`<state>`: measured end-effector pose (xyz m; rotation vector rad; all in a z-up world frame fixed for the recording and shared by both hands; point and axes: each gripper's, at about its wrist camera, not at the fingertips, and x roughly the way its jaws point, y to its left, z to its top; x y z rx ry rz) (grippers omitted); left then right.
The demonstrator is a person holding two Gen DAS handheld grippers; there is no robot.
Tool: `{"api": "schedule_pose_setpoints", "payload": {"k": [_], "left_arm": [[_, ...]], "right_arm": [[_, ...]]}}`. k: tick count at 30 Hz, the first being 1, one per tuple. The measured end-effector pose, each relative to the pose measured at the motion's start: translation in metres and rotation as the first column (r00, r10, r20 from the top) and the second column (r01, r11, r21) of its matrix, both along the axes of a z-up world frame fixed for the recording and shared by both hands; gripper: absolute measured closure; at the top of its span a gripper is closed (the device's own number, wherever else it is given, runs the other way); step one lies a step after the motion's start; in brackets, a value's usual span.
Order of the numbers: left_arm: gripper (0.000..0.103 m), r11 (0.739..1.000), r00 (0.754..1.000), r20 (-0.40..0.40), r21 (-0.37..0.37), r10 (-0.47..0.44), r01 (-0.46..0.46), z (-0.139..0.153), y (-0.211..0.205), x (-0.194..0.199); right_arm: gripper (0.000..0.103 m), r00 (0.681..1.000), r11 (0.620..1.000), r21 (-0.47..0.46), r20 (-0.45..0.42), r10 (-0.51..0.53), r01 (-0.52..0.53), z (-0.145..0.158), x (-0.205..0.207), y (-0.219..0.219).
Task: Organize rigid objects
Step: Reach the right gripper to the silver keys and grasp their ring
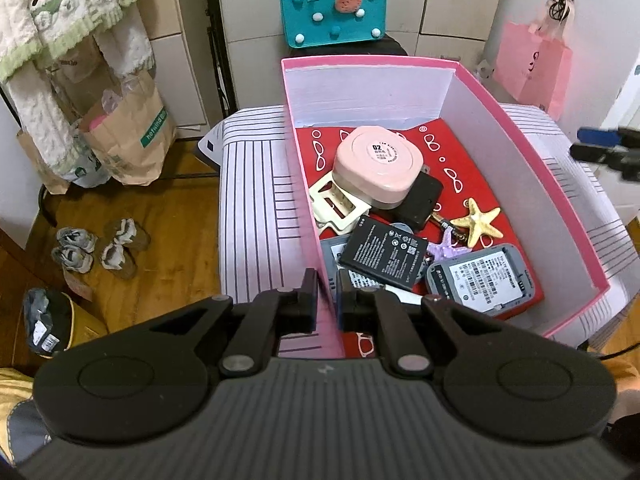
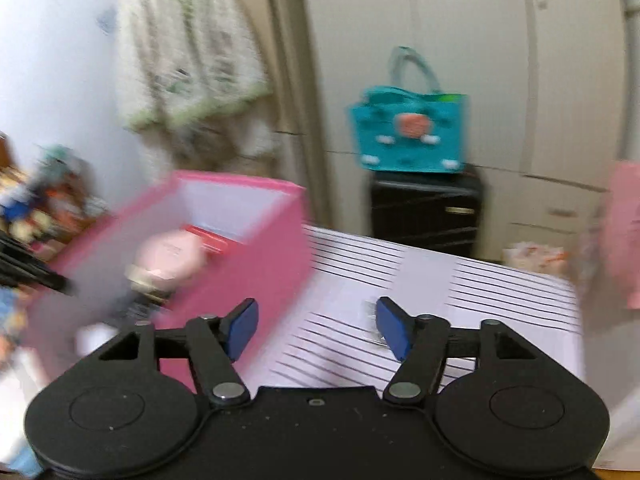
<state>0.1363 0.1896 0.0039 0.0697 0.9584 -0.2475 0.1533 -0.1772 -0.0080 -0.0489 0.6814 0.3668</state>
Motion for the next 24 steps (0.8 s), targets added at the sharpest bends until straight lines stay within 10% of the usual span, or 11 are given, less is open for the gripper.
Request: {"api": "schedule_pose_setpoints", "payload": {"k": [24], "left_arm": [[0.095, 0.996, 0.975, -0.214, 0.044, -0.063, 0.074, 0.008, -0.003, 0.007]], "right_arm": [[0.029, 1.0, 0.998, -0.061, -0.025, -0.004, 0.002, -0.028, 0.003, -0.006]]}}
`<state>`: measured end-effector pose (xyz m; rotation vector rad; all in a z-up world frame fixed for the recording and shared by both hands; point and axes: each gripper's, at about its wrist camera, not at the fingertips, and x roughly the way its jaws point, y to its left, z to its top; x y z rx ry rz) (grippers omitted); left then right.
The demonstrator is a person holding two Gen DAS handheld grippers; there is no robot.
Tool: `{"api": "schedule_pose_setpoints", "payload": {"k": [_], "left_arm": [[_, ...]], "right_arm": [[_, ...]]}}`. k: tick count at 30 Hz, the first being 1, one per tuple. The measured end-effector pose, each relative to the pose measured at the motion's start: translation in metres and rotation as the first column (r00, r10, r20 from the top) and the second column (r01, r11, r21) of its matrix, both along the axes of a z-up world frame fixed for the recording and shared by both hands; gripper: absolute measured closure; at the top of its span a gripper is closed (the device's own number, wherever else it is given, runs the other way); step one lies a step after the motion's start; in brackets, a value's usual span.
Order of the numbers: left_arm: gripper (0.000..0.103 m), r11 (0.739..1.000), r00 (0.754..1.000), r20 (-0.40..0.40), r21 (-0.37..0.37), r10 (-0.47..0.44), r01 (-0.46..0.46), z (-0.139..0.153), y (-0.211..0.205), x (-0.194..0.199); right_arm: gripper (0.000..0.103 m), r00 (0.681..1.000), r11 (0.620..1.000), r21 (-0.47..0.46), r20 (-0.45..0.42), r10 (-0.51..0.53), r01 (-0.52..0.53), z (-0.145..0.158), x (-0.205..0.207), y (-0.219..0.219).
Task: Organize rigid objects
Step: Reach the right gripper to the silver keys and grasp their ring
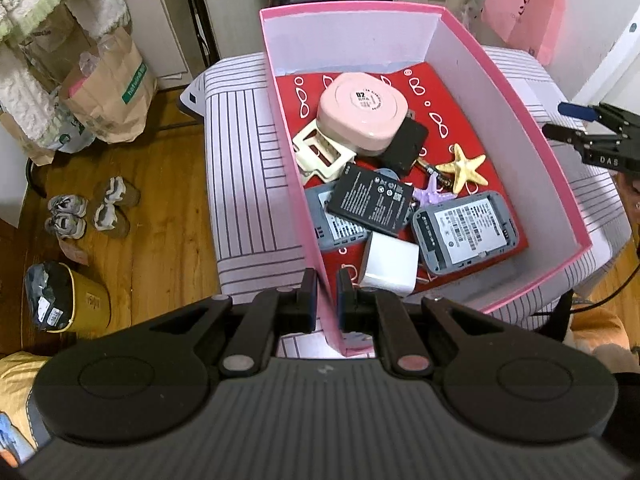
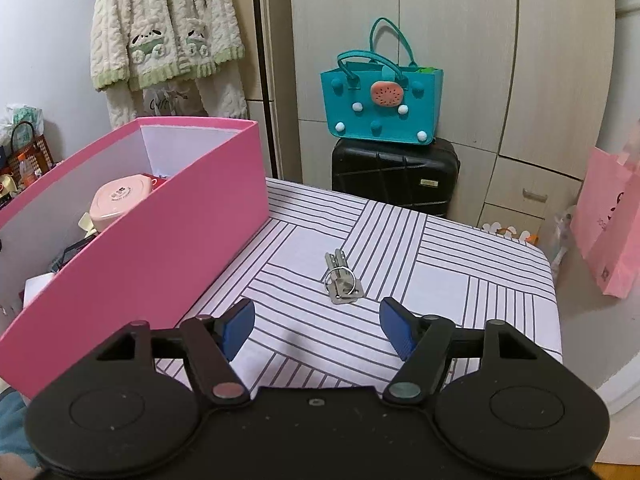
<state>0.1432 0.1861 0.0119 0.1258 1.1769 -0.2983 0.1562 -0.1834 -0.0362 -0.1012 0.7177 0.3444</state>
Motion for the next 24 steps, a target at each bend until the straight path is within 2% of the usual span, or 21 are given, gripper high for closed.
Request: {"api": "schedule_pose_setpoints", "payload": {"k": [5, 9, 12, 16, 18, 20, 22, 23, 24], "left_arm": [[0.095, 0.999, 1.0, -0.008, 0.037, -0.029, 0.029, 0.001, -0.006, -0.001], [0.095, 0.997, 0.999, -0.016, 0.058, -0.048, 0.049, 0.002, -0.009, 0.001], [0.095, 0.996, 0.998, -0.021, 0.065, -0.054, 0.055, 0.002, -0.01, 0.002], [0.095, 0.997, 0.998, -0.025, 0.054, -0.05, 0.051, 0.003, -0.008, 0.003], [0.095, 0.997, 0.998, -0.027, 0.052, -0.049, 0.05, 0.003, -0.008, 0.003], [0.095, 0.997, 0.998, -0.028, 0.052, -0.048, 0.049, 0.003, -0.007, 0.003], [0.095, 0.998, 0.998, -0.03, 0.05, -0.047, 0.048, 0.003, -0.008, 0.004], [0.095, 0.997, 0.998, -0.031, 0.053, -0.049, 0.051, 0.003, -0.008, 0.004], [0.095, 0.997, 0.998, -0.034, 0.053, -0.051, 0.052, 0.003, -0.008, 0.004]], "right_arm": [[0.029, 1.0, 0.999, -0.042, 0.005, -0.013, 0.013, -0.004, 0.009, -0.001], [0.03, 0.998, 0.998, -0.066, -0.055, 0.005, -0.008, -0.01, 0.024, 0.001], [0.032, 0.996, 0.999, -0.041, -0.08, 0.028, -0.031, -0.018, 0.041, 0.004], [0.035, 0.998, 0.999, -0.05, -0.056, -0.021, 0.018, -0.035, 0.066, 0.011], [0.035, 0.995, 0.998, -0.016, -0.069, -0.069, 0.068, -0.044, 0.077, 0.011], [0.032, 0.989, 0.993, 0.035, -0.098, -0.106, 0.11, -0.05, 0.081, 0.009], [0.032, 0.993, 0.995, 0.019, -0.071, -0.099, 0.1, -0.053, 0.075, 0.014], [0.036, 0.995, 0.996, -0.031, -0.044, -0.089, 0.088, -0.054, 0.071, 0.02], [0.043, 0.998, 0.997, -0.044, -0.02, -0.063, 0.062, -0.054, 0.066, 0.024]]}}
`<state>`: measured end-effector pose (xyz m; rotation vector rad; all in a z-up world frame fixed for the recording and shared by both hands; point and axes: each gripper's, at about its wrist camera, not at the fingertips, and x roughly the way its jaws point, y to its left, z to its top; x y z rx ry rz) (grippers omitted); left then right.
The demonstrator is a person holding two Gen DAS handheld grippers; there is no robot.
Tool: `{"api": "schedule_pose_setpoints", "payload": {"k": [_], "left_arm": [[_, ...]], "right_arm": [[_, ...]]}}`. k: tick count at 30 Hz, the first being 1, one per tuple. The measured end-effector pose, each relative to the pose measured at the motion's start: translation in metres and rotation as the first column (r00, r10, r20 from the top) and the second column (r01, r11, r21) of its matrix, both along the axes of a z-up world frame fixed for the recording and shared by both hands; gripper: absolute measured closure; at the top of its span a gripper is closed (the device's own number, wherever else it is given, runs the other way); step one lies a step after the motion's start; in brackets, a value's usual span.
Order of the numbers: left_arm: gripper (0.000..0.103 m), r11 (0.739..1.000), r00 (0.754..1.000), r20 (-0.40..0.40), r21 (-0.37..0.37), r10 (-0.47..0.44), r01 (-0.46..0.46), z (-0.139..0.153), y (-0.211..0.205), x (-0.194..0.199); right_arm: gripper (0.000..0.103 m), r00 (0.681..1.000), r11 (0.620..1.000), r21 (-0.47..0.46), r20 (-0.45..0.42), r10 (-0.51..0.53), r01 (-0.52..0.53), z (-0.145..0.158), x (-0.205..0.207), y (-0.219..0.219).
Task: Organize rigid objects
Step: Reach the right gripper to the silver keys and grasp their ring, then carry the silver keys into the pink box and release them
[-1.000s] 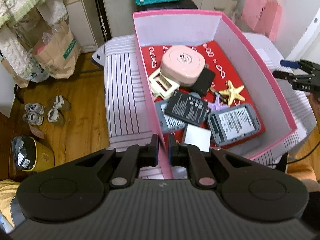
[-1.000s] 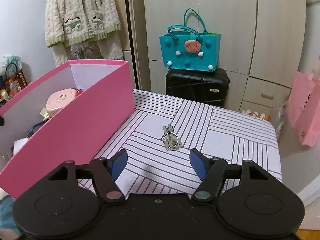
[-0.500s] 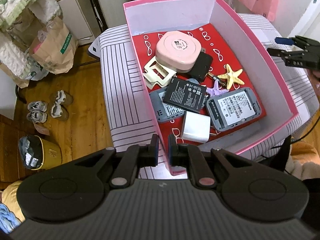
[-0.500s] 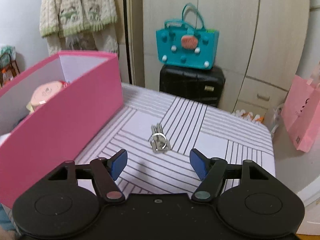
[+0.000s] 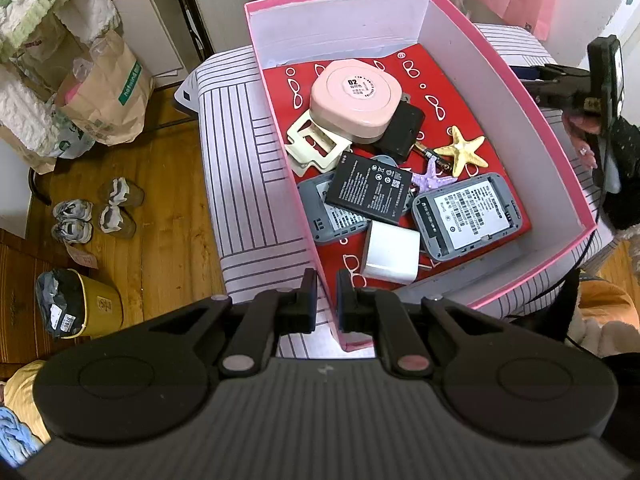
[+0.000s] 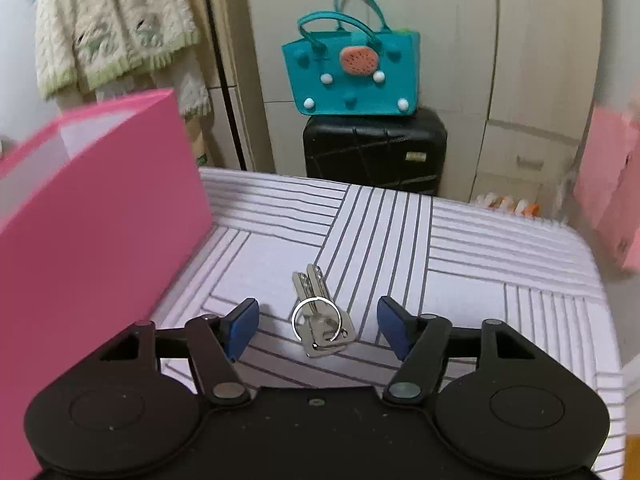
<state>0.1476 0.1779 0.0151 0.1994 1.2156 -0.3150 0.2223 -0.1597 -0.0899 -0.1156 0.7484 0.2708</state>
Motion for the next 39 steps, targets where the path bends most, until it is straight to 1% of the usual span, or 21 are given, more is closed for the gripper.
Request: {"api": "schedule_pose_setpoints", "payload": {"k": [1, 2, 4, 5, 9, 15, 19, 23, 26, 34, 37, 39], "left_arm": [[0.095, 1.0, 1.0, -0.003, -0.001, -0.001, 0.001, 0.0, 0.0, 0.0], [0.095, 1.0, 1.0, -0.003, 0.001, -0.003, 0.003, 0.0, 0.0, 0.001], [0.095, 1.0, 1.0, -0.003, 0.004, -0.005, 0.005, 0.0, 0.0, 0.001], [0.095, 1.0, 1.0, -0.003, 0.001, -0.005, 0.005, 0.0, 0.0, 0.001], [0.095, 1.0, 1.0, 0.005, 0.0, -0.004, 0.004, 0.0, -0.001, 0.0], [0.095, 1.0, 1.0, 0.022, -0.002, 0.001, -0.001, -0.001, 0.0, -0.003], [0.095, 1.0, 0.999, 0.034, 0.0, 0.003, -0.003, 0.0, 0.0, -0.005], [0.095, 1.0, 1.0, 0.028, 0.013, -0.012, 0.012, -0.002, -0.002, -0.005], [0.095, 1.0, 0.999, 0.032, 0.003, -0.007, 0.006, -0.001, -0.001, -0.005], [0.095, 1.0, 0.998, 0.055, -0.002, -0.003, 0.003, -0.002, 0.0, -0.007], [0.095, 1.0, 0.998, 0.061, 0.001, -0.004, 0.004, -0.003, -0.001, -0.008], [0.095, 1.0, 0.998, 0.066, -0.002, -0.001, 0.001, -0.003, -0.001, -0.008]], "right_arm": [[0.071, 1.0, 1.0, -0.003, 0.002, 0.013, -0.013, 0.001, -0.003, 0.003], [0.077, 1.0, 1.0, -0.012, -0.002, 0.008, -0.008, 0.003, -0.005, 0.004], [0.078, 1.0, 0.999, -0.037, -0.006, -0.025, 0.025, 0.007, -0.008, 0.005], [0.094, 0.999, 0.999, -0.009, 0.003, -0.032, 0.032, 0.011, -0.01, 0.002], [0.095, 0.999, 0.996, 0.072, -0.014, -0.046, 0.047, 0.027, -0.014, -0.009], [0.096, 0.999, 0.989, 0.141, -0.033, -0.033, 0.037, 0.036, -0.016, -0.013], [0.096, 1.0, 0.986, 0.163, -0.017, -0.01, 0.012, 0.049, -0.02, -0.011], [0.096, 1.0, 0.986, 0.169, 0.005, 0.012, -0.013, 0.071, -0.025, -0.007], [0.096, 0.999, 0.98, 0.193, 0.028, 0.04, -0.045, 0.09, -0.03, -0.004], [0.096, 0.987, 0.964, 0.224, 0.095, 0.127, -0.145, 0.137, -0.046, 0.015], [0.096, 0.978, 0.948, 0.253, 0.114, 0.172, -0.196, 0.155, -0.05, 0.025], [0.096, 0.971, 0.922, 0.306, 0.111, 0.214, -0.238, 0.162, -0.048, 0.031]]}}
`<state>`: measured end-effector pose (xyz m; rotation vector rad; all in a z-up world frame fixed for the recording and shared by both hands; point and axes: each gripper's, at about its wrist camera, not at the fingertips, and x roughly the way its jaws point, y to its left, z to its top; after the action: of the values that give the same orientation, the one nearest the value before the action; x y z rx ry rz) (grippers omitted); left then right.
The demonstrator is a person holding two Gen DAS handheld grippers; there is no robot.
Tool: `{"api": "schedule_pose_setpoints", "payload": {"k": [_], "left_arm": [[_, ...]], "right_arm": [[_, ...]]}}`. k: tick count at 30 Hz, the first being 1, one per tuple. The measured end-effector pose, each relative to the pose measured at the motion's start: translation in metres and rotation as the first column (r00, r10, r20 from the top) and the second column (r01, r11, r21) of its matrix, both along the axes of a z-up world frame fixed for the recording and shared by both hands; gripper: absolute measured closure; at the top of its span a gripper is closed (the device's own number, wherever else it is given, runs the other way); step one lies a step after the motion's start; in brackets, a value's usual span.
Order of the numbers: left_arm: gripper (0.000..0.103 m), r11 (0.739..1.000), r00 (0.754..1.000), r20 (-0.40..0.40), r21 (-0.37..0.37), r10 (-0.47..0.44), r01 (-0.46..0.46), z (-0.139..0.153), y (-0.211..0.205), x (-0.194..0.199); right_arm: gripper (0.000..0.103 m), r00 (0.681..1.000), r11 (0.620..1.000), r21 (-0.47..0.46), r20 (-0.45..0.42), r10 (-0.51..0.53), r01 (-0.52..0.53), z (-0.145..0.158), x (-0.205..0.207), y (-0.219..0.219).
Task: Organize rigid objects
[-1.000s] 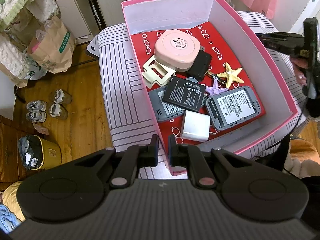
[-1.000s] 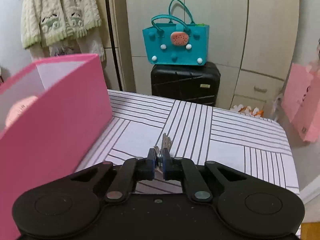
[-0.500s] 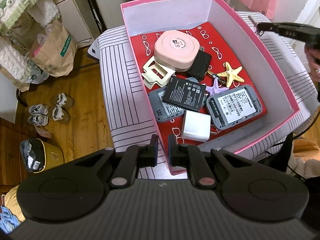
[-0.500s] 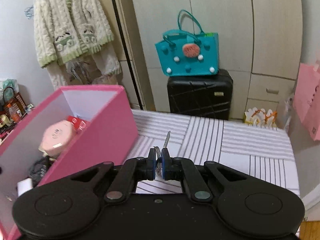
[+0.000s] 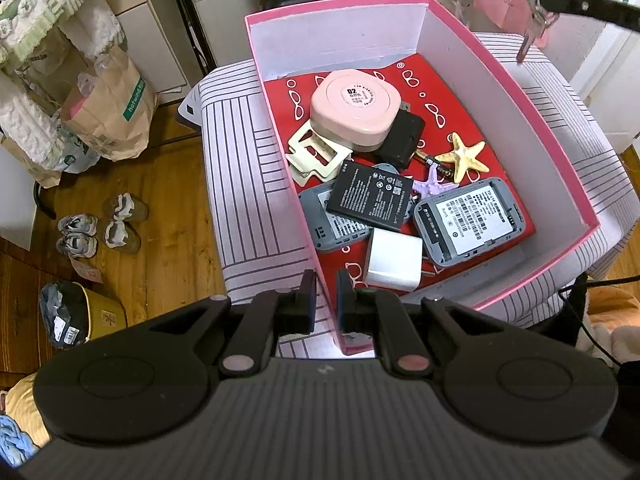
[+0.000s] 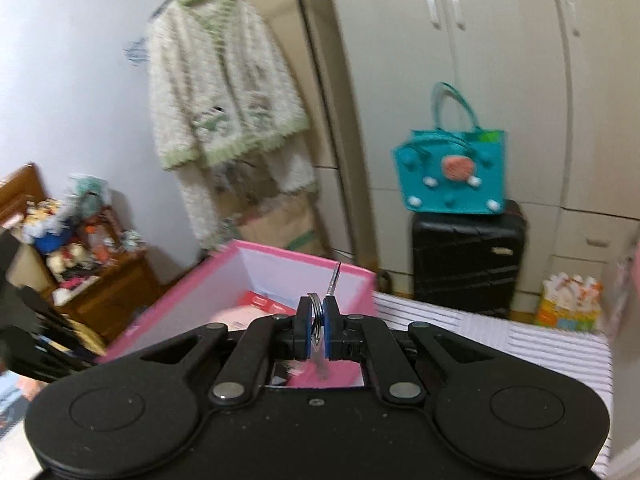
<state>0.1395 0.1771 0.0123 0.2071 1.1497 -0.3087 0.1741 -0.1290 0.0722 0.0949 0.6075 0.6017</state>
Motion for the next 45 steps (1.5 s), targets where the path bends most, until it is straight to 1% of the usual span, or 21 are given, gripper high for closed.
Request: {"api": "schedule_pose_setpoints", "payload": {"k": [4, 6, 8, 11, 13, 17, 20, 22, 23, 24, 29, 32, 37, 42, 45], "left_arm": [[0.095, 1.0, 1.0, 0.014, -0.01, 0.005, -0.005, 0.0, 0.002, -0.001], [0.095, 1.0, 1.0, 0.015, -0.011, 0.001, -0.001, 0.0, 0.002, -0.002], [0.095, 1.0, 1.0, 0.015, -0.013, 0.003, -0.003, 0.0, 0.002, -0.001], [0.095, 1.0, 1.0, 0.02, -0.007, 0.002, -0.002, 0.0, 0.002, -0.001], [0.095, 1.0, 1.0, 0.026, 0.007, 0.004, -0.004, 0.0, 0.0, -0.001], [0.095, 0.999, 0.999, 0.044, 0.031, -0.006, 0.004, -0.001, -0.005, 0.0], [0.095, 1.0, 0.999, 0.04, 0.024, -0.002, 0.001, -0.001, -0.003, 0.003], [0.095, 1.0, 0.999, 0.038, 0.019, 0.002, -0.003, -0.002, -0.003, 0.005], [0.095, 1.0, 0.999, 0.036, 0.018, 0.003, -0.004, -0.002, -0.003, 0.005], [0.095, 1.0, 0.999, 0.035, 0.018, 0.005, -0.005, -0.002, -0.003, 0.005], [0.095, 1.0, 0.999, 0.037, 0.018, 0.008, -0.008, -0.002, -0.003, 0.004], [0.095, 1.0, 0.999, 0.037, 0.004, 0.016, -0.017, -0.002, -0.001, 0.005], [0.095, 1.0, 0.999, 0.043, -0.001, 0.024, -0.024, -0.003, -0.001, 0.004], [0.095, 0.999, 0.998, 0.043, -0.023, 0.045, -0.044, -0.002, 0.002, 0.003], [0.095, 0.998, 0.995, 0.077, -0.023, 0.055, -0.054, 0.004, 0.003, -0.002]], "right_arm": [[0.096, 0.995, 0.99, 0.117, -0.058, 0.087, -0.08, -0.001, 0.009, 0.01], [0.096, 0.989, 0.984, 0.141, -0.083, 0.123, -0.11, -0.007, 0.013, 0.019], [0.096, 0.985, 0.983, 0.133, -0.1, 0.14, -0.127, -0.015, 0.015, 0.029], [0.096, 0.984, 0.989, 0.069, -0.115, 0.136, -0.128, -0.028, 0.019, 0.045], [0.096, 0.986, 0.993, -0.007, -0.113, 0.119, -0.121, -0.037, 0.021, 0.054], [0.096, 0.99, 0.982, -0.162, -0.111, 0.085, -0.103, -0.057, 0.031, 0.073], [0.096, 0.991, 0.974, -0.213, -0.122, 0.053, -0.078, -0.067, 0.042, 0.075], [0.096, 0.997, 0.965, -0.263, -0.082, 0.001, -0.023, -0.07, 0.046, 0.075], [0.091, 0.997, 0.967, -0.255, -0.071, -0.011, -0.008, -0.069, 0.046, 0.072], [0.089, 0.997, 0.974, -0.227, -0.072, -0.026, 0.009, -0.067, 0.047, 0.068], [0.087, 0.994, 0.996, -0.085, -0.107, -0.029, 0.02, -0.054, 0.043, 0.047], [0.086, 0.99, 1.0, -0.004, -0.143, -0.013, 0.013, -0.053, 0.034, 0.034], [0.084, 0.989, 1.0, 0.029, -0.149, 0.006, -0.001, -0.054, 0.015, 0.029], [0.083, 0.992, 0.999, 0.049, -0.127, 0.029, -0.023, -0.045, -0.003, 0.026], [0.082, 0.991, 0.998, 0.06, -0.131, 0.029, -0.022, -0.039, -0.01, 0.024]]}}
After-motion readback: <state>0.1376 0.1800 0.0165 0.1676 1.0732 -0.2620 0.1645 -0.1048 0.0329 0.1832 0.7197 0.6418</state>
